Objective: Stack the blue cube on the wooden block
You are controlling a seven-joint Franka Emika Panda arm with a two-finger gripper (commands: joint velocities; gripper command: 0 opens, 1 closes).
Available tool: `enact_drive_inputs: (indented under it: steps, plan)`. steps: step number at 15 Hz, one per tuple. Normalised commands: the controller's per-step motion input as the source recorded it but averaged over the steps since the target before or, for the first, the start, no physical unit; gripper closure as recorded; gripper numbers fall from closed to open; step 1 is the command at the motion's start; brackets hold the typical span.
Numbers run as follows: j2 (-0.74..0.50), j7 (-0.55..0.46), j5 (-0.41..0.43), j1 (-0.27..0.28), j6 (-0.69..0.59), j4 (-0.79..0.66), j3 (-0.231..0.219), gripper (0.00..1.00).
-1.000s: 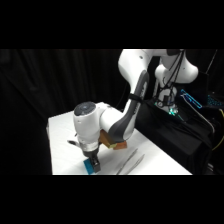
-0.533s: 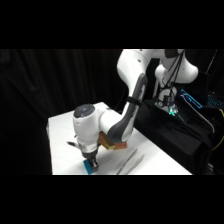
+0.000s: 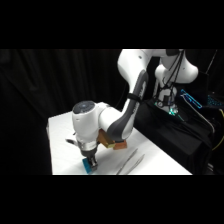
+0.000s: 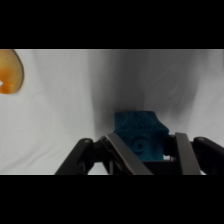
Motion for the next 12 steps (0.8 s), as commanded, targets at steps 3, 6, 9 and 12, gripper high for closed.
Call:
enact_drive_inputs:
  steps: [3, 6, 9, 12]
  plan:
    - [-0.49, -0.07, 0.067, -0.018, -0.05, -0.39, 0.033, 0.77]
    - [-0.56, -0.07, 0.071, -0.037, -0.09, -0.49, 0.047, 0.77]
    - [-0.59, -0.06, 0.05, -0.039, -0.07, -0.57, 0.051, 0.77]
    - [-0.58, -0.06, 0.047, -0.055, -0.05, -0.59, 0.064, 0.77]
